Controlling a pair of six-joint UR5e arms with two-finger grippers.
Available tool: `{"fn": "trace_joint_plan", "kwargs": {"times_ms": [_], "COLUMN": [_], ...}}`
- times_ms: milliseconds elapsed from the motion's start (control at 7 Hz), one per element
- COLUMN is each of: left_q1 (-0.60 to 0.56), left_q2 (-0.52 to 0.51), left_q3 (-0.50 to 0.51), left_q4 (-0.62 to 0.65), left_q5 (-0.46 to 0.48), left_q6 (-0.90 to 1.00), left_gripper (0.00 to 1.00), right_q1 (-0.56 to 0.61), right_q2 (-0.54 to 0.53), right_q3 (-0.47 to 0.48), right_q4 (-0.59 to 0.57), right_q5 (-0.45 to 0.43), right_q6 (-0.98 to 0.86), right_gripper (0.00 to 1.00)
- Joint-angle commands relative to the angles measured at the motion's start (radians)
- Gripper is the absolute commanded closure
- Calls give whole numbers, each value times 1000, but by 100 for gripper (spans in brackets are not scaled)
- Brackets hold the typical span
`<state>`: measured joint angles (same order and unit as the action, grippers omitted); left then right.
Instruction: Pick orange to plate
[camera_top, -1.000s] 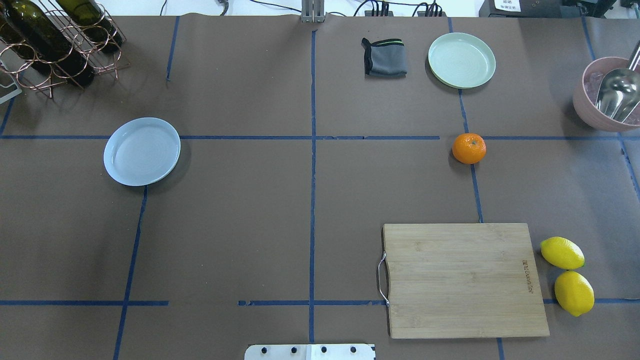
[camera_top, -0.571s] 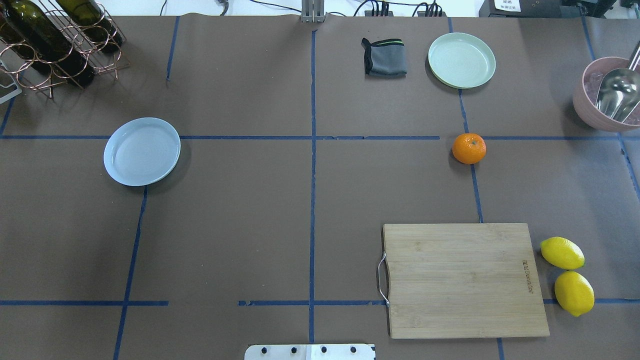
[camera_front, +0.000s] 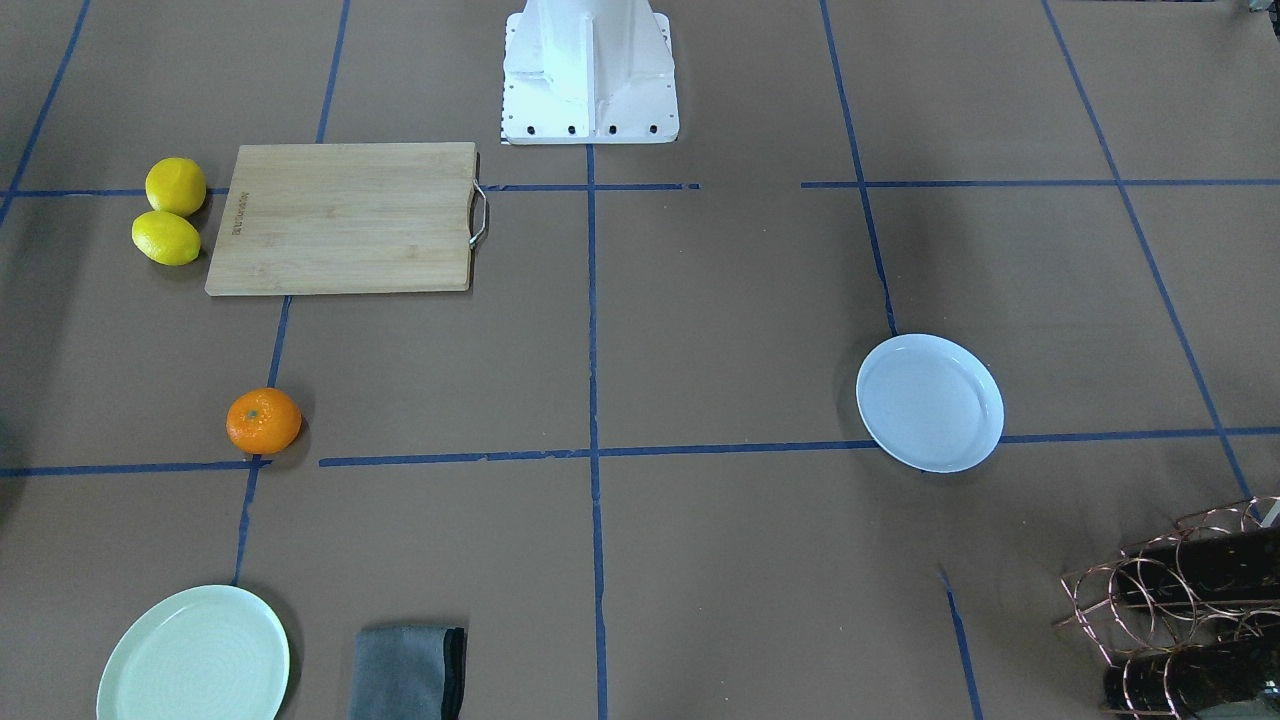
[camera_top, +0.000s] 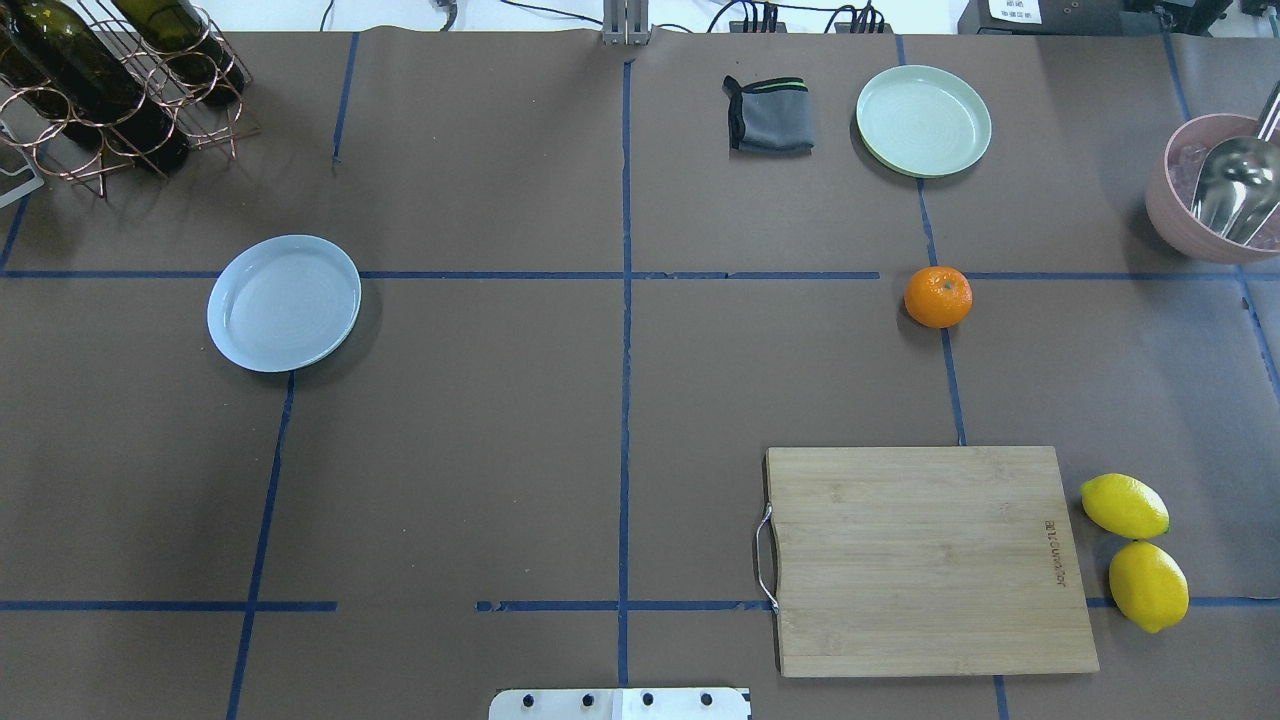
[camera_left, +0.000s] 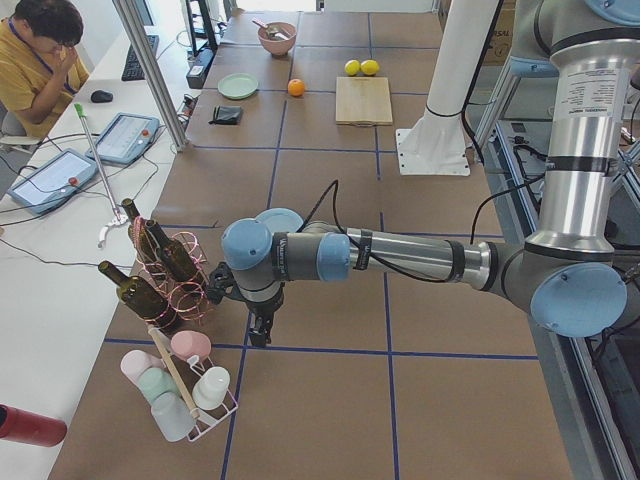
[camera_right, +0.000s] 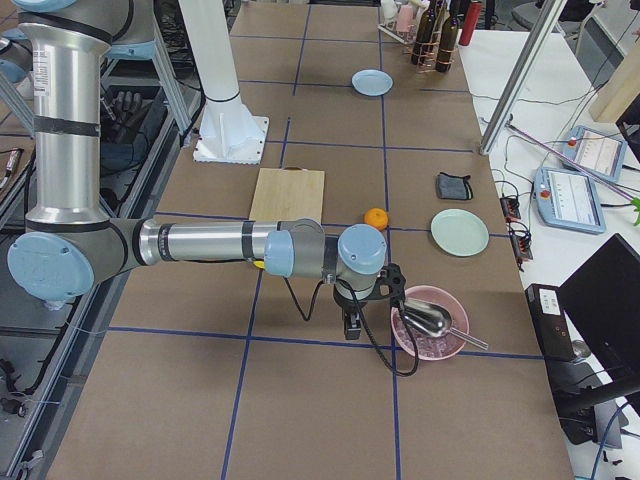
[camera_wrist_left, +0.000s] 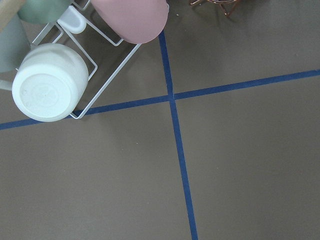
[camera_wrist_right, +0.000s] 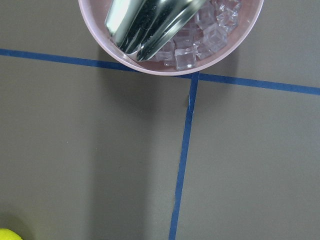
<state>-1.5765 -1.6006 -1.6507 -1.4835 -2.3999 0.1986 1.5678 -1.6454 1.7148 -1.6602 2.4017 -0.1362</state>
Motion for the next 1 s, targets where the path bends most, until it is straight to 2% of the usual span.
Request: {"fn": "trace_joint_plan", "kwargs": {"times_ms": [0, 143, 286, 429, 571, 714, 857], "left_q1": [111, 219, 292, 423, 503, 574, 601], "left_q2": [5, -5, -15, -16, -74, -117, -123], "left_q3": [2, 9, 5, 17, 66, 104, 120], "left_q4": [-133, -212, -357, -527, -597, -604, -609], "left_q5": [-74, -73, -70, -9, 51, 103, 157], "left_q6": [-10, -103, -401, -664, -878, -1001, -1028], "left_gripper": [0, 0, 0, 0, 0, 4, 8], "right_q1": [-2, -8, -11, -15, -18, -22, -22], "right_q2": [-4, 4, 9, 10, 10, 7, 3], "right_q3": [-6, -11, -18, -43, -49, -50, -52], "right_q4": [3, 3, 3, 11, 58, 69, 83], "right_q5": [7, 4, 5, 7, 8, 25, 54], "right_q6": [4, 7, 6, 4, 7, 6, 4], "right_gripper": [0, 0, 0, 0, 0, 0, 0]}}
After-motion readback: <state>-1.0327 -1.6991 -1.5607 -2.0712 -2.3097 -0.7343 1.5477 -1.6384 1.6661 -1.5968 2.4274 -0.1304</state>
